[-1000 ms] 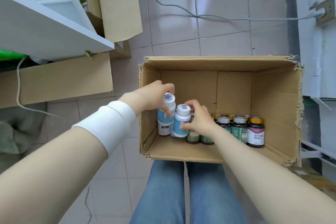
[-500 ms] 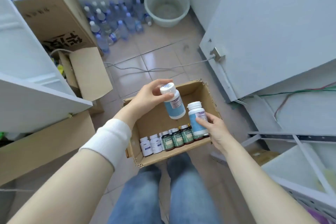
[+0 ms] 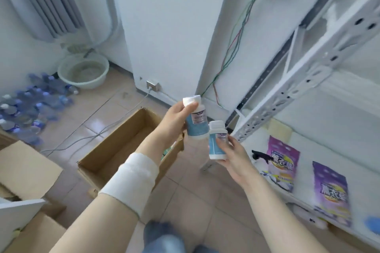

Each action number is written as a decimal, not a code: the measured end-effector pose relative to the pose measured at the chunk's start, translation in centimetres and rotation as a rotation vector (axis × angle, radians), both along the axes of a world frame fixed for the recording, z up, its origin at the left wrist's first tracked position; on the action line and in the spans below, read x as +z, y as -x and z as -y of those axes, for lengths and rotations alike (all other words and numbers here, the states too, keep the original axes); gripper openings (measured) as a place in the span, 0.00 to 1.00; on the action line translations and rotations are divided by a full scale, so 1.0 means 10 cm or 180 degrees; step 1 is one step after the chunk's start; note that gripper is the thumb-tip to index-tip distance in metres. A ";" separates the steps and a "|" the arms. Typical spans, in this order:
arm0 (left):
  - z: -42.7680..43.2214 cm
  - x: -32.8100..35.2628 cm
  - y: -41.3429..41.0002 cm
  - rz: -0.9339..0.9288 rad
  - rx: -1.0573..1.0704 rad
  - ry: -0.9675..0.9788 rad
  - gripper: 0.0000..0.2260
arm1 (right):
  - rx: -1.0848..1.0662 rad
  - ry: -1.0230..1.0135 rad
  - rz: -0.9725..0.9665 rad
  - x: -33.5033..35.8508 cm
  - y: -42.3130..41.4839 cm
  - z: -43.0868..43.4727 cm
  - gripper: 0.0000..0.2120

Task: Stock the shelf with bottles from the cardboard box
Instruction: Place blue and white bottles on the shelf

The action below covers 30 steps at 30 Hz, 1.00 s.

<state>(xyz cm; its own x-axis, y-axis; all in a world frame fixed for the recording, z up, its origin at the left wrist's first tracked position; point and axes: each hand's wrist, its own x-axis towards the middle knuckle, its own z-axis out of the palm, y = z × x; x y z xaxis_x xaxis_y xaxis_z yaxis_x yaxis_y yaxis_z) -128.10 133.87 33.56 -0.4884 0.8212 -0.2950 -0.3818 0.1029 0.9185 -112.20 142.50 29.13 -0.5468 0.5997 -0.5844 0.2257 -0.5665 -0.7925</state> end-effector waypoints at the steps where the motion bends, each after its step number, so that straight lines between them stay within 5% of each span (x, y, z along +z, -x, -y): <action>1: -0.11 0.10 -0.21 0.0111 -0.0126 -0.0098 0.07 | -0.0065 -0.0104 -0.0050 0.08 -0.23 -0.03 0.20; 8: -0.99 0.81 -2.10 0.0252 -0.1112 -0.0581 0.12 | -0.0622 -0.0711 -0.0412 0.71 -2.19 -0.39 0.36; 12: -1.47 1.29 -3.42 0.0057 -0.1709 -0.0842 0.10 | -0.0998 -0.0906 -0.0717 1.11 -3.43 -0.68 0.15; 16: -1.84 1.73 -4.53 -0.0160 -0.2220 -0.1106 0.10 | -0.1413 -0.1259 -0.0723 1.42 -4.53 -0.91 0.20; 20: -2.17 1.98 -5.35 -0.0300 -0.2619 -0.1302 0.18 | -0.1969 -0.1445 -0.0627 1.64 -5.36 -1.13 0.09; 24: -2.59 2.18 -6.00 -0.0444 -0.2851 -0.1343 0.22 | -0.2261 -0.1748 -0.0610 1.86 -6.02 -1.42 0.19; 30: -3.48 2.37 -6.77 -0.0785 -0.2951 -0.1550 0.18 | -0.2523 -0.2084 -0.0872 2.33 -6.76 -2.23 0.16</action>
<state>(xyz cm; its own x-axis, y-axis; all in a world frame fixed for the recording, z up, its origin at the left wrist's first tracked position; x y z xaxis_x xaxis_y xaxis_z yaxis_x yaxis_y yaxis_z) -60.36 168.64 57.23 0.3839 0.9046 0.1853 -0.1416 -0.1407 0.9799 -44.56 164.80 52.40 0.0737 0.9952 0.0649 -0.2529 0.0816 -0.9641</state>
